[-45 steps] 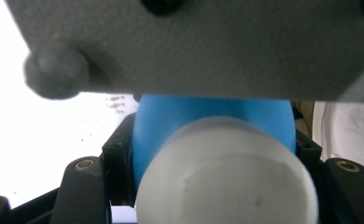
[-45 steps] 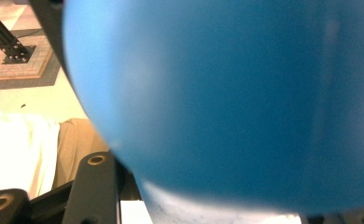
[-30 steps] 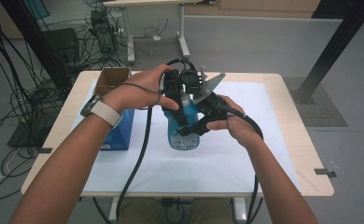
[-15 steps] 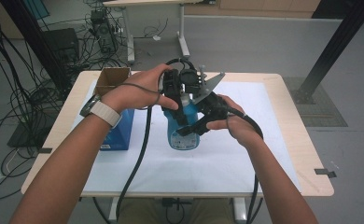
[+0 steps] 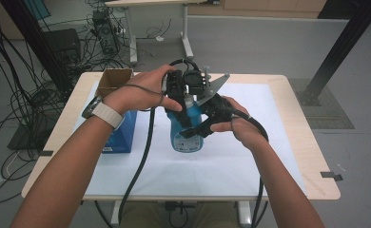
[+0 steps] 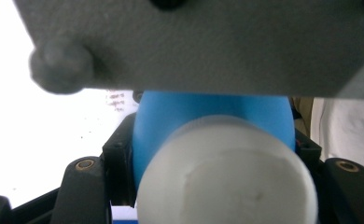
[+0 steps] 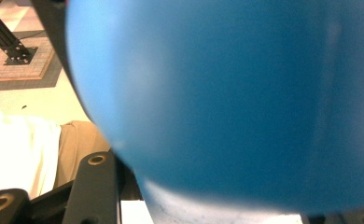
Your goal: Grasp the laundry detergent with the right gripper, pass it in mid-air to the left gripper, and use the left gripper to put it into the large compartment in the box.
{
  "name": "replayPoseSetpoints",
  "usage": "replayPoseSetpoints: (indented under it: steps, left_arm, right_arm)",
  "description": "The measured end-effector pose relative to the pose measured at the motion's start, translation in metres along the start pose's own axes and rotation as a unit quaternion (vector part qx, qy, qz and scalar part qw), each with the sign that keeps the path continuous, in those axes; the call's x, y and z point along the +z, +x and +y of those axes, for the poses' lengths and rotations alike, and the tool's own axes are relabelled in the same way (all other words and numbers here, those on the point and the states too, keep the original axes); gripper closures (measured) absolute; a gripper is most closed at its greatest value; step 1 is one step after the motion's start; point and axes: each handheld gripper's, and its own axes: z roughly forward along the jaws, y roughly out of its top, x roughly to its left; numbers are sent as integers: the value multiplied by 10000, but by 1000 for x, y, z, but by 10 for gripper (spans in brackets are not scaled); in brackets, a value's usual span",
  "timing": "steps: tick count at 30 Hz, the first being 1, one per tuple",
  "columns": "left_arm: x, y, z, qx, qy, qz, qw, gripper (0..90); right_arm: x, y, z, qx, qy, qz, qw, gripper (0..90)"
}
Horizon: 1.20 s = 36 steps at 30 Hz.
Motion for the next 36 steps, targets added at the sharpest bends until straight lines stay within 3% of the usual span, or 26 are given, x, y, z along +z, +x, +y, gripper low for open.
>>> replayPoseSetpoints:
  steps: [6,8,10,14,17,21,24,28,36]
  left_arm:
    - [0,0,1,-18,43,56,10000,377]
    - [0,0,0,-24,137,97,9999,377]
    - [-1,0,-2,-43,143,149,9998,377]
    - [-4,1,-6,-149,107,147,9997,376]
    - [-6,0,-8,-200,117,209,9995,376]
    - [-9,0,-10,-357,105,286,9989,376]
    - [-13,1,-11,-482,119,412,9979,376]
    - [-18,1,-13,-624,180,512,9966,376]
    - [-30,4,-17,-1048,247,720,9916,376]
  right_arm:
    - [1,0,-1,-55,-38,-22,10000,415]
    - [-2,-2,-3,-12,-81,-34,10000,306]
    - [-7,-3,-7,134,130,-104,9998,214]
    - [-25,-6,-21,445,408,-82,9981,137]
    - [-37,-7,-31,786,835,-187,9932,87]
    - [-49,-5,-35,889,1283,-310,9873,51]
    - [-56,-3,-34,783,1560,-404,9838,49]
    - [-64,0,-34,635,1995,-566,9762,41]
    - [-85,-2,-38,742,2405,-760,9648,39]
